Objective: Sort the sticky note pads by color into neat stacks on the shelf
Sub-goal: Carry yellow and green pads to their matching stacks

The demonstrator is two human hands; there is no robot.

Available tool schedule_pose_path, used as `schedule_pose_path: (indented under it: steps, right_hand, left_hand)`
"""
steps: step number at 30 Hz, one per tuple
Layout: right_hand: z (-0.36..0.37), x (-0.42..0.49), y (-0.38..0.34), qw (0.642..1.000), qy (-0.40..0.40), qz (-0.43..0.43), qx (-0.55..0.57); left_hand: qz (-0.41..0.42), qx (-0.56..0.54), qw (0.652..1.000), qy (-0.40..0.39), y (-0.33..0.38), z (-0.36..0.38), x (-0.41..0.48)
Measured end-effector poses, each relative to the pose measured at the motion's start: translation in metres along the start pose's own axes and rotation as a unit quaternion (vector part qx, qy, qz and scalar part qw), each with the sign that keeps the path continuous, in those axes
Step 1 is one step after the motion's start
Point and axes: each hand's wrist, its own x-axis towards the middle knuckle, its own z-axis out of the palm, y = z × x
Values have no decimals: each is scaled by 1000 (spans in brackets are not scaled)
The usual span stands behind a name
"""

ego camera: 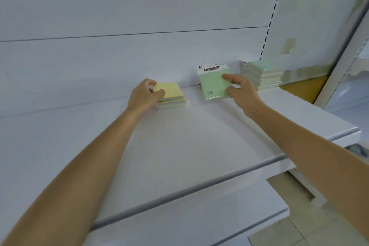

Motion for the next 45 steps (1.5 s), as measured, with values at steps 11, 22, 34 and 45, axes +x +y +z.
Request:
schedule_pose_path:
  steps: [11,22,34,45]
  right_hand:
    - [3,42,-10,998,-32,-55,28]
    - [-131,123,0,996,35,-43,-64]
    - [-163,138,41,981,-7,-20,-194]
    - [-160,138,56,950,-69,-92,-289]
  left_hand:
    - [187,240,950,71,26,9,-17]
    - [299,249,906,-168,129,155,-44]
    - [216,230,928,-197,131,204,-51]
    - [164,264,920,-237,133,202,-54]
